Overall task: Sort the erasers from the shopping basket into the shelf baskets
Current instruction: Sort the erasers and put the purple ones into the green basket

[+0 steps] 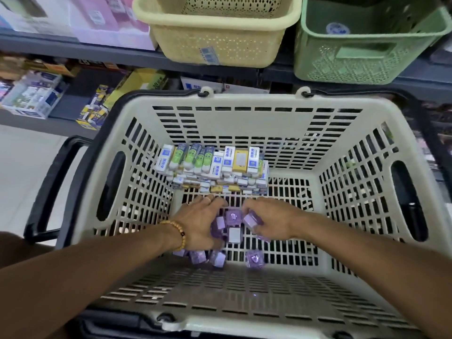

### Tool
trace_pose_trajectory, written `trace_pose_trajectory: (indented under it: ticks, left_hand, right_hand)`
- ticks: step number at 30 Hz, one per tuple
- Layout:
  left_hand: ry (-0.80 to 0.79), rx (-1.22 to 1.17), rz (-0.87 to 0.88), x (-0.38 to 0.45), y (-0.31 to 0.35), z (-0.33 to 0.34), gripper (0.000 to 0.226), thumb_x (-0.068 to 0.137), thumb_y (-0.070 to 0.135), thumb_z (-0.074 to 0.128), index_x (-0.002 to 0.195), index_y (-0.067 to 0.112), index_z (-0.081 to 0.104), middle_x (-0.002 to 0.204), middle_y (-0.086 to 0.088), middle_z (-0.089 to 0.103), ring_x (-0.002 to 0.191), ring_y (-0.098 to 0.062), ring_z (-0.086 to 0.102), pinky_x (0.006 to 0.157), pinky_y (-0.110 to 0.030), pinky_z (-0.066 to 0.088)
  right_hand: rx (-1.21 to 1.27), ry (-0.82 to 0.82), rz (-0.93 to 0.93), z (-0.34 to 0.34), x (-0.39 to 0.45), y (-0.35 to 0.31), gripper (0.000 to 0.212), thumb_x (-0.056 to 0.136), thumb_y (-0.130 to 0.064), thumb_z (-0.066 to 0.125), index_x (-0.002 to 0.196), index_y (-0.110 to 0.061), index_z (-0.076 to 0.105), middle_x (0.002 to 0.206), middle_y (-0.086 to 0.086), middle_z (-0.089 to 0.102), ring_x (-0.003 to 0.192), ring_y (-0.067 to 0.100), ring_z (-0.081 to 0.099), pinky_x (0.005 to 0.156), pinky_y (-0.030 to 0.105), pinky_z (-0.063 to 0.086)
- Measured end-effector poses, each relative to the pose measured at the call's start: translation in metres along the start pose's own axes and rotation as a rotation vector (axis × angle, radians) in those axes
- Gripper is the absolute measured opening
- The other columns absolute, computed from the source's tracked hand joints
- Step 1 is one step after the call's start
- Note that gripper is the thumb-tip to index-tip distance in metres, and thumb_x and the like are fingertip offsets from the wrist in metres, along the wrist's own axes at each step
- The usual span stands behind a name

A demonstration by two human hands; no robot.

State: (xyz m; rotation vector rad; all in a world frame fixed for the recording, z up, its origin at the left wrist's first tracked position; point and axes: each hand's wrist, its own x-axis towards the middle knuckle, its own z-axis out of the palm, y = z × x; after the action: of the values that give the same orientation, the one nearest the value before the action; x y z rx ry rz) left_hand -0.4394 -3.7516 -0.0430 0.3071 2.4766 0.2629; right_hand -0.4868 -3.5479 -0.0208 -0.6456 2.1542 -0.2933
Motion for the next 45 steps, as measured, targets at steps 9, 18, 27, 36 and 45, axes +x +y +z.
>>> trace_pose_trajectory:
  ticks: [9,18,27,36,45]
  left_hand:
    - [-0.166,0.105,0.169,0.010,0.030,0.011,0.083,0.073,0.068,0.063,0.139,0.048,0.018,0.134,-0.001,0.032,0.123,-0.025,0.031,0.097,-0.048,0.043]
    - [-0.442,-0.240,0.182,0.030,0.065,0.001,0.069,0.072,0.022,0.080,0.125,0.043,0.041,0.110,0.008,0.055,0.083,-0.009,0.055,0.064,-0.022,0.041]
    - [-0.544,-0.495,0.069,0.040,0.102,0.008,0.054,0.075,0.042,0.079,0.119,0.037,0.047,0.102,0.002,0.052,0.074,-0.011,0.057,0.061,-0.026,0.058]
    - [-0.579,-0.281,0.090,0.045,0.119,0.015,0.088,0.078,0.024,0.079,0.148,0.037,0.028,0.128,-0.001,0.047,0.079,-0.011,0.060,0.054,-0.020,0.056]
    - [-0.635,-0.260,0.061,0.045,0.110,0.009,0.064,0.078,0.013,0.079,0.134,0.011,0.048,0.084,0.004,0.052,0.059,-0.012,0.059,0.042,-0.014,0.045]
  right_hand:
    - [0.229,-0.305,0.059,0.006,-0.017,0.025,0.048,0.089,-0.016,0.068,0.132,-0.026,0.049,0.111,-0.002,0.054,0.096,0.015,0.057,0.074,0.025,0.049]
    - [0.543,-0.315,0.167,0.020,-0.035,0.058,0.032,0.086,-0.021,0.074,0.102,-0.029,0.046,0.111,0.000,0.056,0.092,0.015,0.063,0.077,0.031,0.059]
    - [0.569,-0.361,0.236,0.028,-0.053,0.080,0.041,0.083,-0.010,0.075,0.109,-0.026,0.049,0.124,0.006,0.050,0.096,0.020,0.066,0.079,0.032,0.061]
    - [0.596,-0.369,0.284,0.027,-0.062,0.091,0.040,0.081,0.005,0.072,0.107,-0.019,0.054,0.116,0.011,0.059,0.089,0.021,0.069,0.069,0.023,0.059]
    - [0.776,-0.174,0.287,-0.010,-0.071,0.107,0.040,0.082,0.009,0.067,0.114,-0.012,0.056,0.117,0.014,0.060,0.100,0.029,0.071,0.090,0.043,0.057]
